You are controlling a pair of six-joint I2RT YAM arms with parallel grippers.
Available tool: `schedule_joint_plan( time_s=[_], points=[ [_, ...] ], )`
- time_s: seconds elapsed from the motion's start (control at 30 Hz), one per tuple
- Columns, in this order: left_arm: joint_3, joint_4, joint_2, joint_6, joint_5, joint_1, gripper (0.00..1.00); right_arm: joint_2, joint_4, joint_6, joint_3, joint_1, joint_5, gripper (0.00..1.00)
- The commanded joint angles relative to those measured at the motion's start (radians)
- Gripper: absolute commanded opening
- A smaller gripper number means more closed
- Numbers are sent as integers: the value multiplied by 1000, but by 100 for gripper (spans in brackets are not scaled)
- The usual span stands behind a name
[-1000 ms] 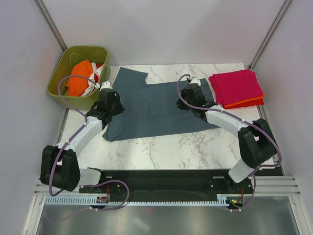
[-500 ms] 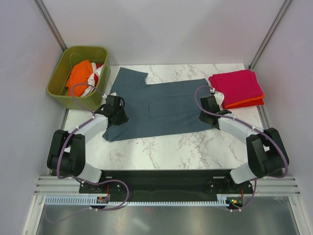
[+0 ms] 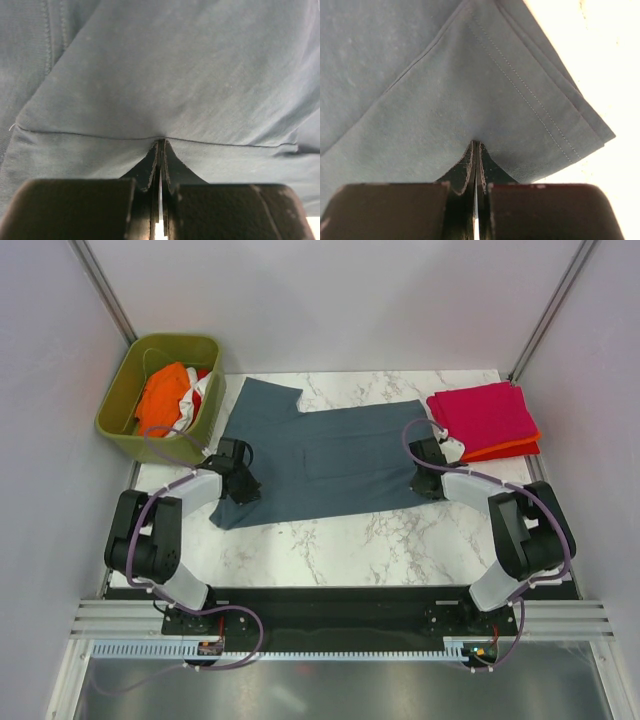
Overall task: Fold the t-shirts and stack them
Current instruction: Fold the tshirt
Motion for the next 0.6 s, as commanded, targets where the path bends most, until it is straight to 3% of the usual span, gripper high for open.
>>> schedule_joint_plan(
  time_s=[0.0,0.17,0.57],
  points=[
    [-41,-45,19,-103,12,18,2,28,-98,94,-48,-14,2,0],
    [-148,-42,-108,-179,-14,19,2,-108,-93,163,-188,-16,-31,0],
    [-263,-98,-341,-183,-9,21,2,-476,-164,234,-388,-16,-51,0]
  ],
)
